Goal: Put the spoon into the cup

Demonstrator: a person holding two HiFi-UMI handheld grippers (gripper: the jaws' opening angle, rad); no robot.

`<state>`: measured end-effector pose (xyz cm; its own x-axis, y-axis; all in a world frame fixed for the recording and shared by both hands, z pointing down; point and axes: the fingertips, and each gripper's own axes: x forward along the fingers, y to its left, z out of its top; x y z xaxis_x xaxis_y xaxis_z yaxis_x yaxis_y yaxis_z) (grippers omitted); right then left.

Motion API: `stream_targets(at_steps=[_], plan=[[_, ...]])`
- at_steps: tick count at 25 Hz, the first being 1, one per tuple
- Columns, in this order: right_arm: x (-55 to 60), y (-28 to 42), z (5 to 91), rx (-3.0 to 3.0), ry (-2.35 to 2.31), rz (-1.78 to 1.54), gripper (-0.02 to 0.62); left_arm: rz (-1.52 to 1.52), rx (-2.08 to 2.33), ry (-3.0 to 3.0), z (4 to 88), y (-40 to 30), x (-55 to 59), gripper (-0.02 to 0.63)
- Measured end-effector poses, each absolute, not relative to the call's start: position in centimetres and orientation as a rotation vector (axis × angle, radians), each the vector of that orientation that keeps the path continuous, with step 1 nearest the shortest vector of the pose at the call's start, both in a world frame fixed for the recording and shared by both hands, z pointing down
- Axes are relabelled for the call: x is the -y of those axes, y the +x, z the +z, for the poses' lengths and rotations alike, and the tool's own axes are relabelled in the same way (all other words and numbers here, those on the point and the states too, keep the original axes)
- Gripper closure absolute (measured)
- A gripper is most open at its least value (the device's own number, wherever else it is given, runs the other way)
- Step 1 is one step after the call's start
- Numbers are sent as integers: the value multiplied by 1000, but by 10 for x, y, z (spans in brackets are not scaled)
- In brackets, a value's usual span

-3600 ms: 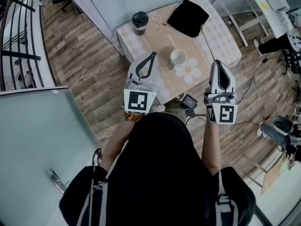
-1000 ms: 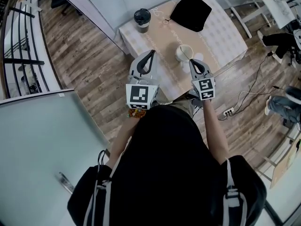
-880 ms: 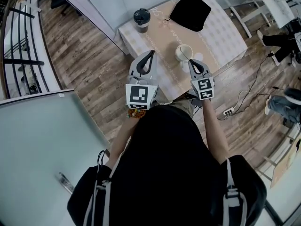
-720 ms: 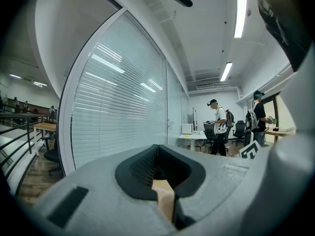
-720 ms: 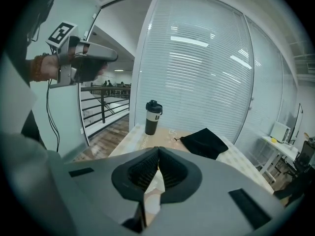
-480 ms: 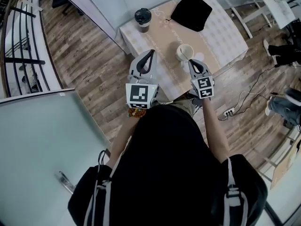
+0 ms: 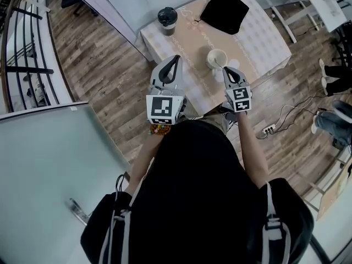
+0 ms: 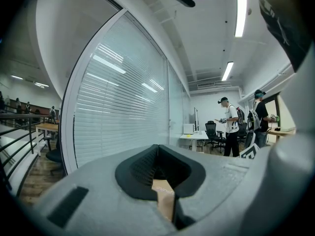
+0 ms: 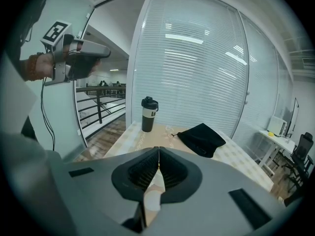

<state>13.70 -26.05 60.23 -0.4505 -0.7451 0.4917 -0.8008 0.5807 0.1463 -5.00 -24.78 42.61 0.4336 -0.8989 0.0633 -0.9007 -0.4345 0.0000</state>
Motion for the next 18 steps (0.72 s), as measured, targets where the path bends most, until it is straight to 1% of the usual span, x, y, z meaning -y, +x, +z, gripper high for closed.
stream_targets(at_steps=[9,18], plan=[[261,143,602,2294,1261,131,588,88,1663,2624,429,-52,247,589],[264,146,579,2319,1295,105,586,101,1617,2672,424,-44,252,589]])
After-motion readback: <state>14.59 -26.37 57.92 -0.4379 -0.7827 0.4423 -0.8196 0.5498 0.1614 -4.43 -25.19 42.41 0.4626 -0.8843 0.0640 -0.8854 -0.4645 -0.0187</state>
